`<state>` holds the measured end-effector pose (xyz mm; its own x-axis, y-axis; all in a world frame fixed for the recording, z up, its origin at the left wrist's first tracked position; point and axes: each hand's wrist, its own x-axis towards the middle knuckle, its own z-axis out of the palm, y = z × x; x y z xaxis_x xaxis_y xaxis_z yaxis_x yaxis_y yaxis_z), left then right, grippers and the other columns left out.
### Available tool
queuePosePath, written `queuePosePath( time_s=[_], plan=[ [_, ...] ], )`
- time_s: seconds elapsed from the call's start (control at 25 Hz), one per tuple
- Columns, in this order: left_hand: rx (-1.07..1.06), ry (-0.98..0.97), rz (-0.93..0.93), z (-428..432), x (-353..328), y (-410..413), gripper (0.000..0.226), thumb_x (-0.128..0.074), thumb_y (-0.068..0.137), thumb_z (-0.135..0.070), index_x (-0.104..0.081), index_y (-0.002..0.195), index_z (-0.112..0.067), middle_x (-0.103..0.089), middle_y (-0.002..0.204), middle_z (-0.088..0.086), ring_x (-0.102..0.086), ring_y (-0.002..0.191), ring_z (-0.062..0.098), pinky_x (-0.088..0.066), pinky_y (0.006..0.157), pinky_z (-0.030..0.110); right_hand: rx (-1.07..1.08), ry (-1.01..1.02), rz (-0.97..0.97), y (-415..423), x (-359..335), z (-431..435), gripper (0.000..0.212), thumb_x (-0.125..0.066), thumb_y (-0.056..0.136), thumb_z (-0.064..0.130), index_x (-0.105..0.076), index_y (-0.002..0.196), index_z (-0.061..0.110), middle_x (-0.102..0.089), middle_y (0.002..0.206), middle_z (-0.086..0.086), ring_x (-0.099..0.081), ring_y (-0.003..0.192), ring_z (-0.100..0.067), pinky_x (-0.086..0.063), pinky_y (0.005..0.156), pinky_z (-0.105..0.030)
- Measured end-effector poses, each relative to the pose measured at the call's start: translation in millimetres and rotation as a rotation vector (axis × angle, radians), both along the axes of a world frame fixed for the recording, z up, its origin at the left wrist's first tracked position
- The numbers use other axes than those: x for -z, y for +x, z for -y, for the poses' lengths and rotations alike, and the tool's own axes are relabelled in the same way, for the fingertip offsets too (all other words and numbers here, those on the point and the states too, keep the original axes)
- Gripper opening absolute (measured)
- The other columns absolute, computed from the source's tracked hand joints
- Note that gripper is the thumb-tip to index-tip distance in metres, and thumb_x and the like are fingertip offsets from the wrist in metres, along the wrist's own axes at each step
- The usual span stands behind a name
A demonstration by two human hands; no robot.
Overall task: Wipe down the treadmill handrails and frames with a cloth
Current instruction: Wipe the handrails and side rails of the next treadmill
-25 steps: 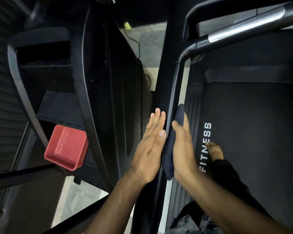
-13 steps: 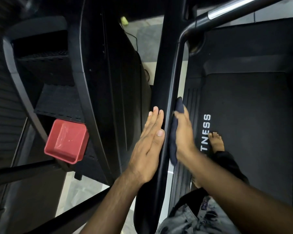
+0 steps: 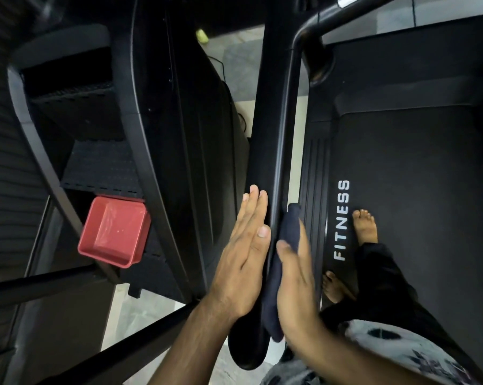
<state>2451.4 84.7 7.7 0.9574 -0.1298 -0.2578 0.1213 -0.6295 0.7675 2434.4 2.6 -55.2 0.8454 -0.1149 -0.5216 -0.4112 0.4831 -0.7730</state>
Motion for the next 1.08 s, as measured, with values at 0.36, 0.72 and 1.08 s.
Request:
queuePosePath(
  time_s=[0.36, 0.72, 1.08],
  plan=[
    [0.000, 0.049, -0.006, -3, 1, -38, 0.052, -0.019, 0.104, -0.038, -0.016, 0.154, -0.024, -0.005, 0.162, -0.020, 0.000, 0.150, 0.005, -0.005, 0.121, 0.027, -0.011, 0.112, -0.145, -35, 15, -7, 0.055, -0.049, 0.088, 0.041, -0.049, 0.143, 0.036, -0.057, 0.137, 0.018, -0.050, 0.131, -0.002, -0.040, 0.104, -0.022],
    [-0.030, 0.076, -0.016, 0, -3, -68, 0.055, -0.018, 0.103, -0.037, -0.014, 0.155, -0.022, -0.005, 0.162, -0.019, 0.000, 0.150, 0.006, -0.005, 0.121, 0.029, -0.041, 0.478, -0.323, -56, 42, -2, 0.043, -0.052, 0.095, 0.032, -0.058, 0.137, 0.027, -0.069, 0.128, -0.002, -0.061, 0.123, -0.021, -0.044, 0.103, -0.038],
    [-0.032, 0.065, -0.022, -2, -4, -56, 0.054, -0.020, 0.103, -0.040, -0.018, 0.154, -0.024, -0.011, 0.161, -0.021, -0.004, 0.150, 0.004, -0.009, 0.120, 0.027, -0.054, 0.756, -0.311, -32, 85, -6, 0.077, -0.070, 0.082, 0.036, -0.041, 0.151, 0.018, -0.047, 0.151, -0.017, -0.042, 0.141, -0.034, -0.024, 0.121, -0.048]
  ],
)
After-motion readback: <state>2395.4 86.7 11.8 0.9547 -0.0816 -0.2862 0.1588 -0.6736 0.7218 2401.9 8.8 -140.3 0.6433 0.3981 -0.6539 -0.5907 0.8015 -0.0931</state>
